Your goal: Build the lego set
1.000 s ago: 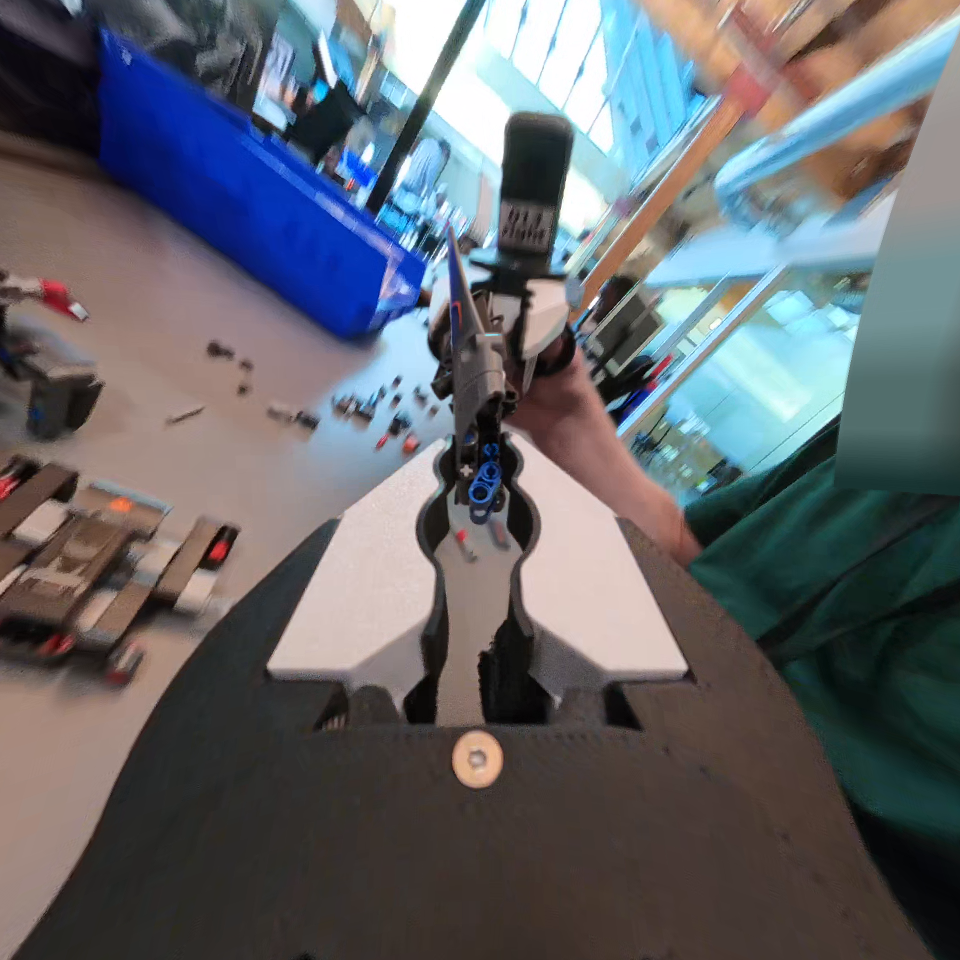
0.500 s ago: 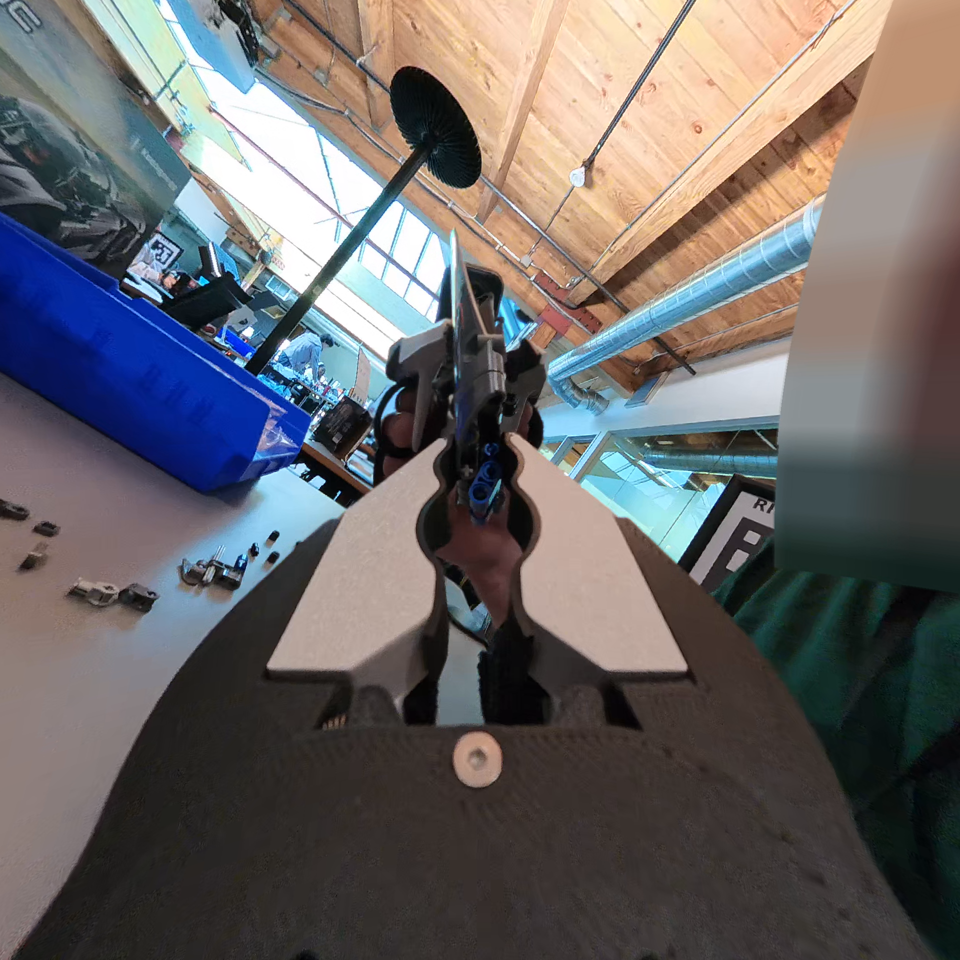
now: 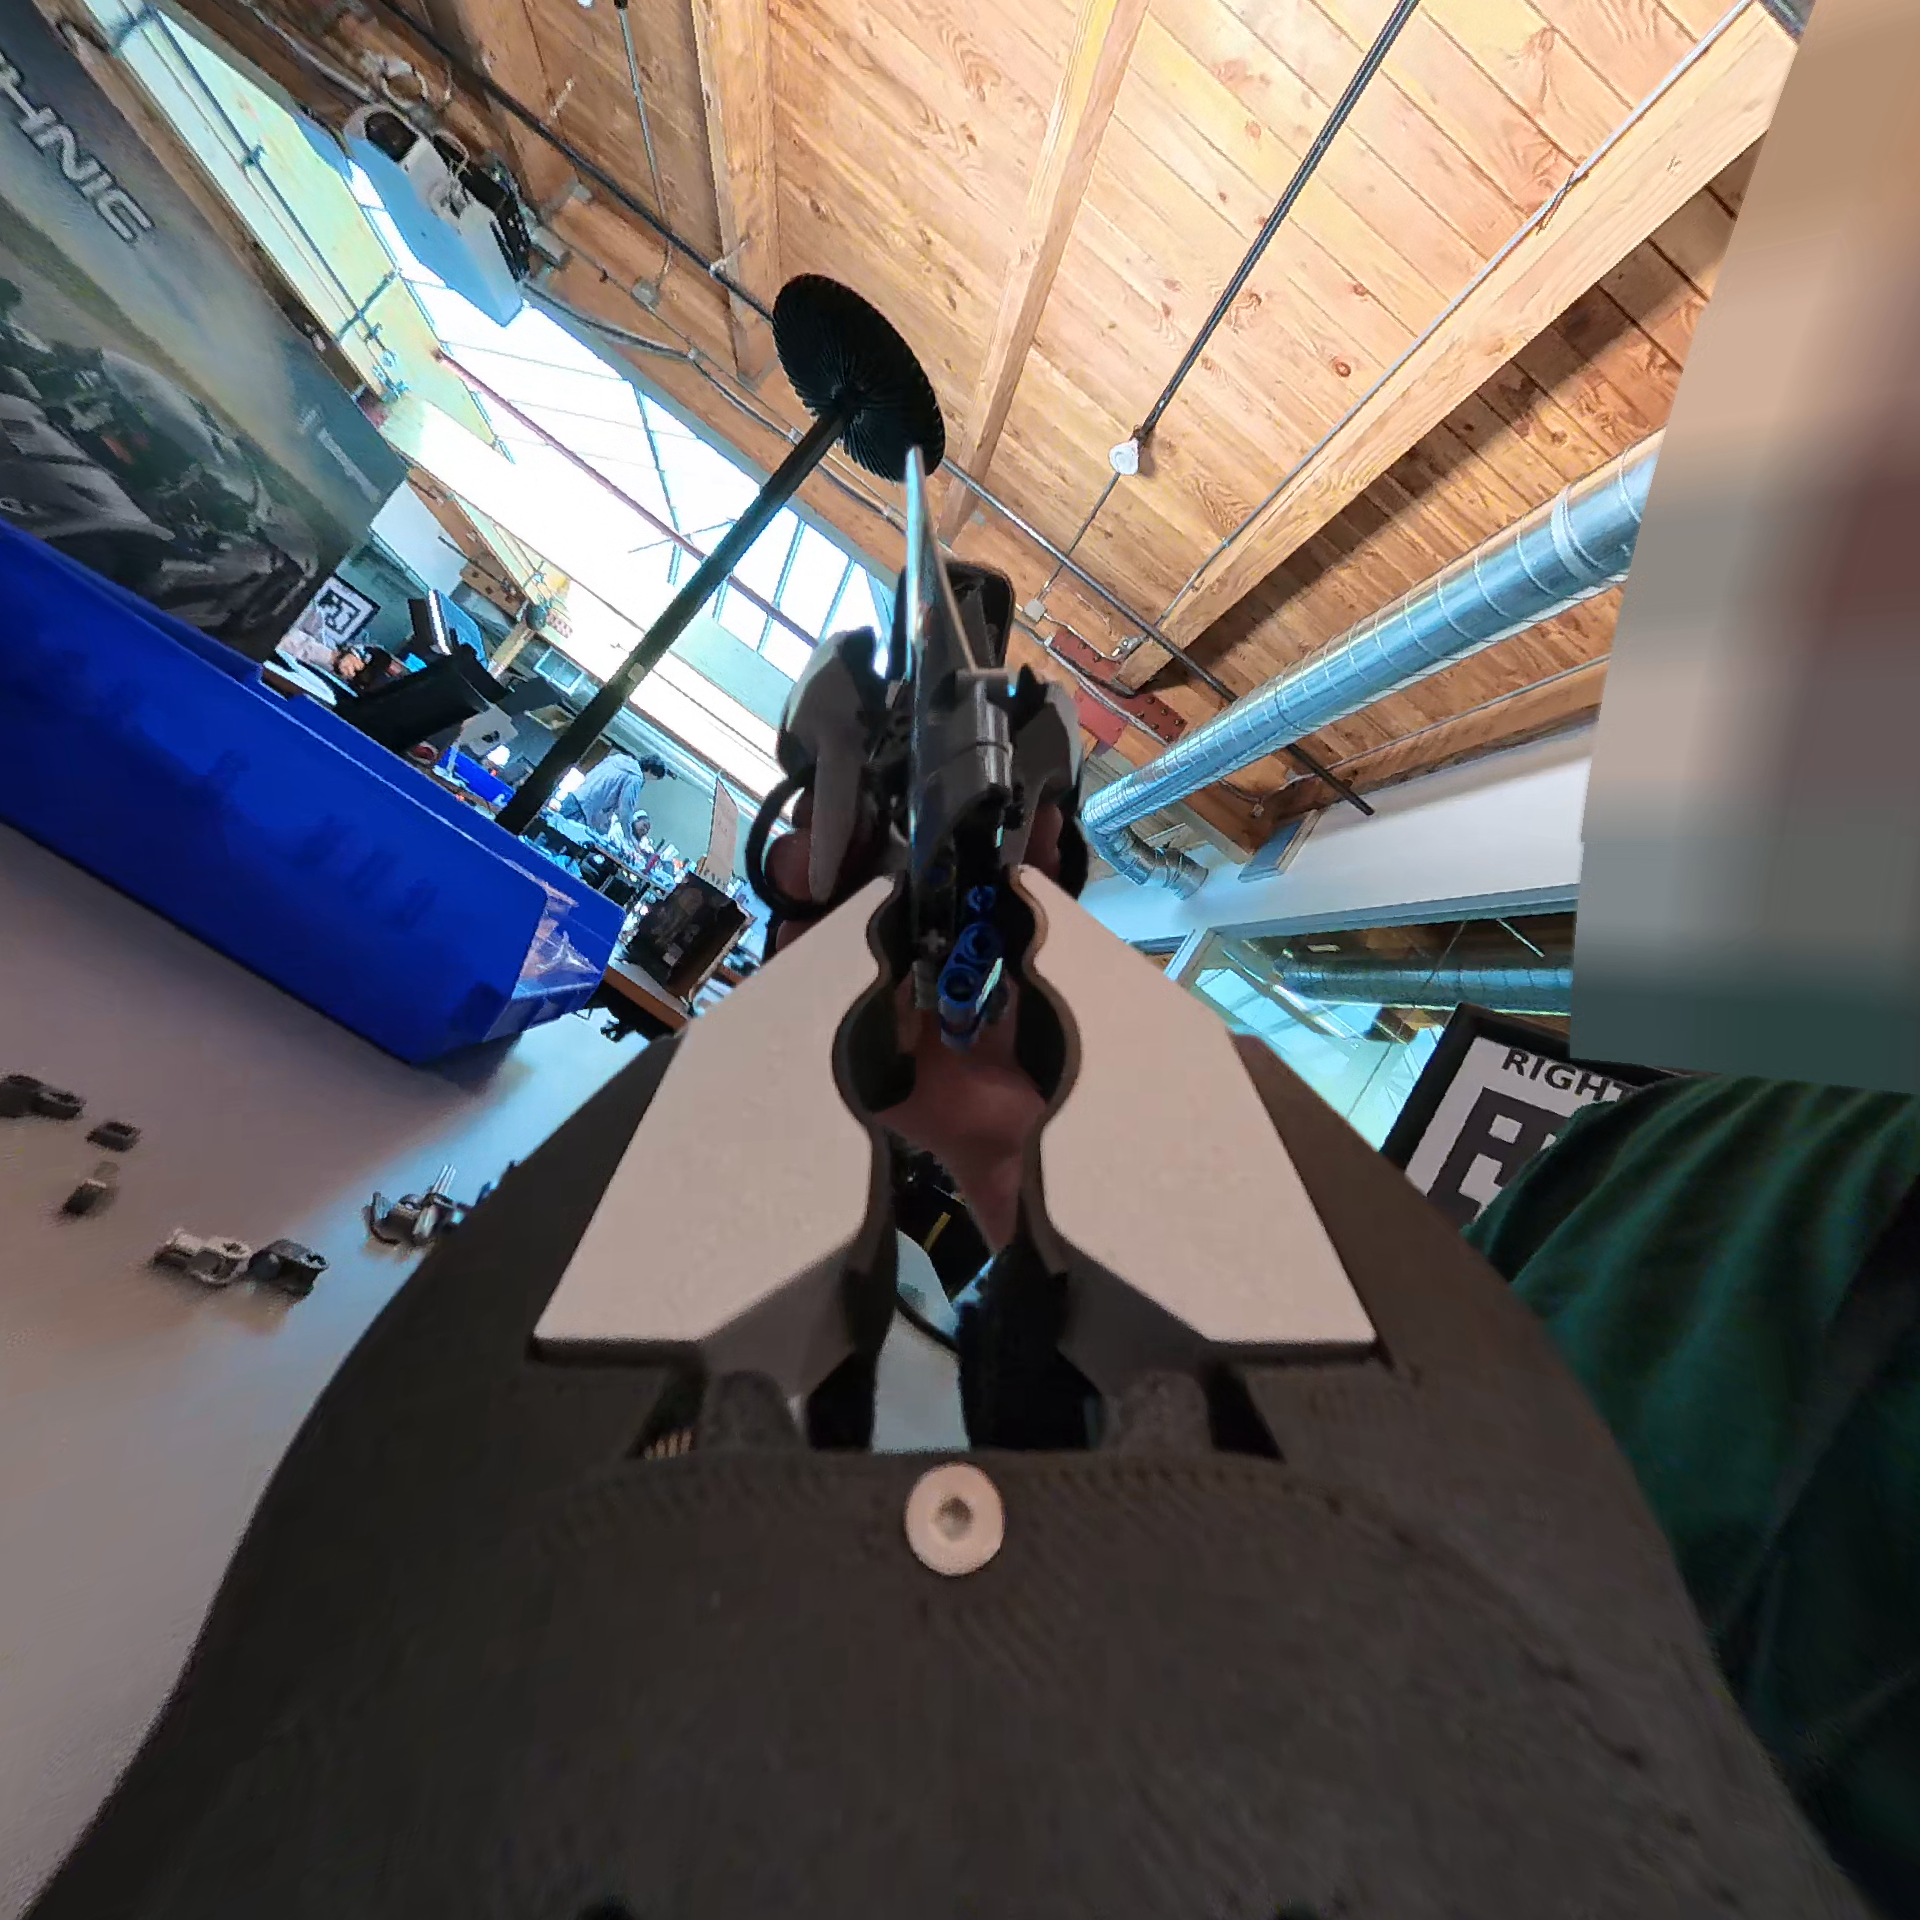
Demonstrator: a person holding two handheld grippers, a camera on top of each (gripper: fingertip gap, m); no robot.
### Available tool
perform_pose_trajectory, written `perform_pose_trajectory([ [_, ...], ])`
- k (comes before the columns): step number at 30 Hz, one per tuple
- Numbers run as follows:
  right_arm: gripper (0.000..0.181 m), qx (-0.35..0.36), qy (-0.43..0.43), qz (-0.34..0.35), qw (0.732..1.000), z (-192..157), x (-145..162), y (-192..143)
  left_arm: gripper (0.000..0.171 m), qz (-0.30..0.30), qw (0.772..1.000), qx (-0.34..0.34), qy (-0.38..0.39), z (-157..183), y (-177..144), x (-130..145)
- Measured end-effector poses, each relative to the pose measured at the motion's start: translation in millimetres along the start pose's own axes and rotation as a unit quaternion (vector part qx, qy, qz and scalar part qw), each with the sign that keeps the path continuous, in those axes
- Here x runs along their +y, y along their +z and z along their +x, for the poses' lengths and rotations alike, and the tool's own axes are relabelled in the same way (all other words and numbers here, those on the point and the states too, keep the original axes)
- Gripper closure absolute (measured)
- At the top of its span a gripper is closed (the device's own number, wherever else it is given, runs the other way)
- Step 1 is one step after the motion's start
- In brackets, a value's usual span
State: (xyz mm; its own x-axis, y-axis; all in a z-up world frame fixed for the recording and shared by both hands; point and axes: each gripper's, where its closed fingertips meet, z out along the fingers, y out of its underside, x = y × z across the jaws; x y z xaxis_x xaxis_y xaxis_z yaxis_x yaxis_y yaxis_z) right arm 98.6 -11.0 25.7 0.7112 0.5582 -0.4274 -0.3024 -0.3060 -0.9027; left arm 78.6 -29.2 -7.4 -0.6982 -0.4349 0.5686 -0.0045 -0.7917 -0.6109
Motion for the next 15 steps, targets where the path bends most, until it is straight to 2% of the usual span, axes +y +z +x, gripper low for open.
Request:
perform_pose_trajectory([
  [7, 0.135, 0.055, -0.057, -0.054, 0.995, 3, 14, 4, 0.157, 0.023, 1.000, 0.003, -0.010, -1, -3, -7],
  [15, 0.159, 0.041, -0.040, -0.043, 0.997, -1, 16, 6, 0.157, 0.029, 0.999, 0.002, -0.021, -4, -3, -6],
])
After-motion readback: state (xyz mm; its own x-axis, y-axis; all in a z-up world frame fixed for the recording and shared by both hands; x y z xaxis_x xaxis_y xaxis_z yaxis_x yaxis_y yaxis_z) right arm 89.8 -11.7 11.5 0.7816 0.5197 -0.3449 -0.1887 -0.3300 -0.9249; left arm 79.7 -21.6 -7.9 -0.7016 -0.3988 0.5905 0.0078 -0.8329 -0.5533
